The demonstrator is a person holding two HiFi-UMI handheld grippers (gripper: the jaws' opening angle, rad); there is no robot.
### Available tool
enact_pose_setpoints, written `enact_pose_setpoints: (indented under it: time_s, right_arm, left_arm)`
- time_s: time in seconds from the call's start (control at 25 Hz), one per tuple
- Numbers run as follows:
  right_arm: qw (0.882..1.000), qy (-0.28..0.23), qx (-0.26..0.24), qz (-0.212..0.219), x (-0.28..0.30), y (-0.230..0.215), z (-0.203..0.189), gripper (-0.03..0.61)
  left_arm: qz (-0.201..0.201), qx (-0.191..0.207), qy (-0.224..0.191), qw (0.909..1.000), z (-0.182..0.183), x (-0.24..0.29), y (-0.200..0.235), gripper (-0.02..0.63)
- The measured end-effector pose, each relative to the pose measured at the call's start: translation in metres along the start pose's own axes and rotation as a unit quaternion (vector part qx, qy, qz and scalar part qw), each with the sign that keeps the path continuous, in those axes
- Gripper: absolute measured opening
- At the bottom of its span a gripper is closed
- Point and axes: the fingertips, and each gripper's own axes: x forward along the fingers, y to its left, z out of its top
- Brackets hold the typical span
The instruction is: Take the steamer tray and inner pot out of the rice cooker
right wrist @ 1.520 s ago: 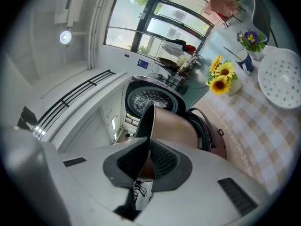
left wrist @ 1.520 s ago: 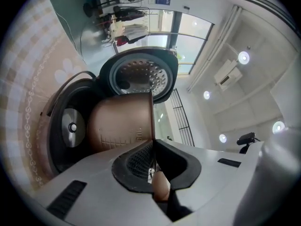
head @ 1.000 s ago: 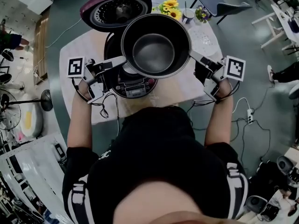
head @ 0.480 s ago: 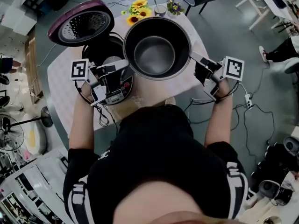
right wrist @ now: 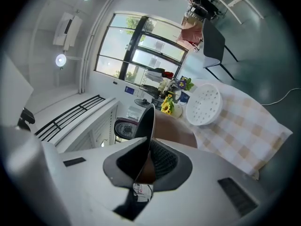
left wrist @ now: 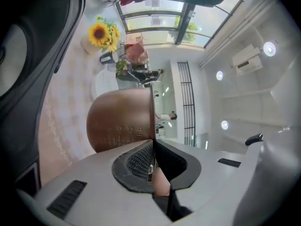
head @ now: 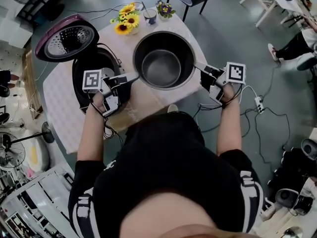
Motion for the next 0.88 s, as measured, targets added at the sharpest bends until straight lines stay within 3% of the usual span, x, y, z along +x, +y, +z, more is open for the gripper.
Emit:
enact_pose_setpoints:
  time_s: [0.24,0.68,0.88]
  right_arm:
    - [1.000,0.011,0.016,-0.003,-0.017,-0.050,0.005,0.018]
    - [0.999,0.044,0.020,-0.023,-0.019,-0.114,0.002,0.018]
    - [0.995,0.065,0.013,-0.074,-0.023,-0.150,-0.010,0.018]
  left_arm:
    - [0.012,-0.018,-0.012,0.9997,-0.008,0.032,0.032,0.014]
    - [0.082,-0.024,-0.029,0.9959,-0.015,0.053,0.096,0.014]
    - [0.125,-0.009,-0.031,0.9916,-0.016,0.052,0.119,0.014]
